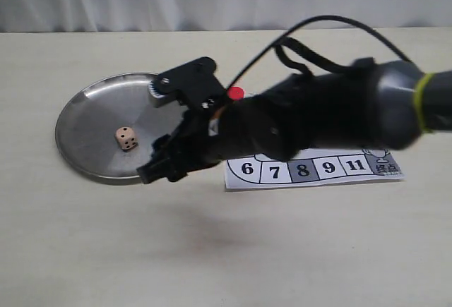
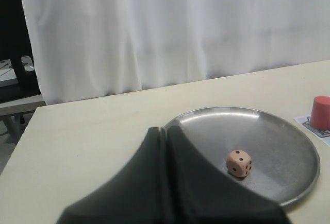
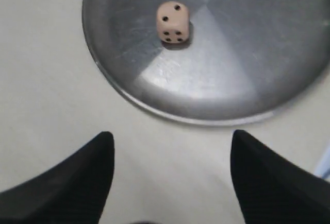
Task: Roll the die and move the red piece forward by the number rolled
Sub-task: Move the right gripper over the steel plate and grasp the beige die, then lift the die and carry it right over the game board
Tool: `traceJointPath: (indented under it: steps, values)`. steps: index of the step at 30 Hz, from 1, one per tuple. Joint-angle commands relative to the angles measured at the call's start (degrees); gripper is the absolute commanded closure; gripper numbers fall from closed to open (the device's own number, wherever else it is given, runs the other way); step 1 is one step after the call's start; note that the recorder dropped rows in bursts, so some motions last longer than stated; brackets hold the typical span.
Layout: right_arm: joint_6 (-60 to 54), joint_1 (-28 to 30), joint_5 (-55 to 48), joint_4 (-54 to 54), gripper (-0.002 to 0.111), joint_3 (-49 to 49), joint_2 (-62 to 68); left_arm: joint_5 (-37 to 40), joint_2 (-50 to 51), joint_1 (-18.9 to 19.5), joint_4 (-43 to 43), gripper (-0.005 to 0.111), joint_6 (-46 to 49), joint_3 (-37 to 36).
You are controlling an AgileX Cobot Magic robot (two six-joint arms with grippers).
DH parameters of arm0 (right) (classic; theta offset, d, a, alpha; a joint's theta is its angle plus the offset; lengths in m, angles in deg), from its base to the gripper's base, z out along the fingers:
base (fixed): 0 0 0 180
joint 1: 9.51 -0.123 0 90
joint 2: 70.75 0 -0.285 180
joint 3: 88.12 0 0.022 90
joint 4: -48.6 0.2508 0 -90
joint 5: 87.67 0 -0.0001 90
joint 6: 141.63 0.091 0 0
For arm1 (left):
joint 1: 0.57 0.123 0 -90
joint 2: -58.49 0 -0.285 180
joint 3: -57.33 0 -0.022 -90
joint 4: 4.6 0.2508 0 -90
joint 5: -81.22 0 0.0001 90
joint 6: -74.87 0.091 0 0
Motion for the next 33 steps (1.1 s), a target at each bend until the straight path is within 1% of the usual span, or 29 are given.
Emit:
traceJointPath:
  steps: [1, 6, 11, 14, 18, 19, 21, 23, 27, 28, 33]
  values:
    - [-0.4, -0.6, -7.0, -2.1, 0.043, 13.9, 9.5, -0.5, -0.1, -0.5, -0.1, 0.107, -0.1, -0.1]
    - [-0.4, -0.6, -12.3, -4.4, 0.043, 28.7, 20.8, -0.5, -0.1, -0.5, -0.1, 0.107, -0.1, -0.1]
    - [-0.4, -0.5, -12.8, -6.3, 0.043, 40.0, 30.4, -0.5, -0.1, -0.5, -0.1, 0.107, -0.1, -0.1]
    - [-0.4, -0.2, -14.6, -6.3, 0.043, 46.1, 34.8, -0.5, -0.1, -0.5, -0.1, 0.107, -0.1, -0.1]
    - [-1.7, 0.2, -17.5, -6.3, 0.044, 51.1, 38.6, -0.5, -0.1, -0.5, -0.1, 0.107, -0.1, -0.1]
    - [-2.8, 0.2, -18.4, -6.3, 0.046, 51.8, 38.8, -0.5, -0.1, -0.5, -0.1, 0.107, -0.1, -0.1]
    - [-5.1, 0.2, -20.9, -6.3, 0.057, 52.3, 39.0, -0.5, -0.1, -0.5, -0.1, 0.107, -0.1, -0.1]
    - [-6.1, 0.2, -22.4, -6.3, 0.073, 52.9, 38.7, -0.5, -0.1, -0.5, -0.1, 0.107, -0.1, -0.1]
    - [-6.1, 0.2, -23.9, -6.3, 0.101, 53.9, 38.5, -0.5, -0.1, -0.5, -0.1, 0.107, -0.1, -0.1]
    - [-5.9, 0.2, -24.9, -6.3, 0.104, 54.7, 38.4, -0.5, -0.1, -0.5, -0.1, 0.107, -0.1, -0.1]
    - [-5.3, 1.0, -32.1, -6.1, 0.104, 58.9, 36.3, -0.5, -0.1, -0.5, -0.1, 0.107, -0.1, -0.1]
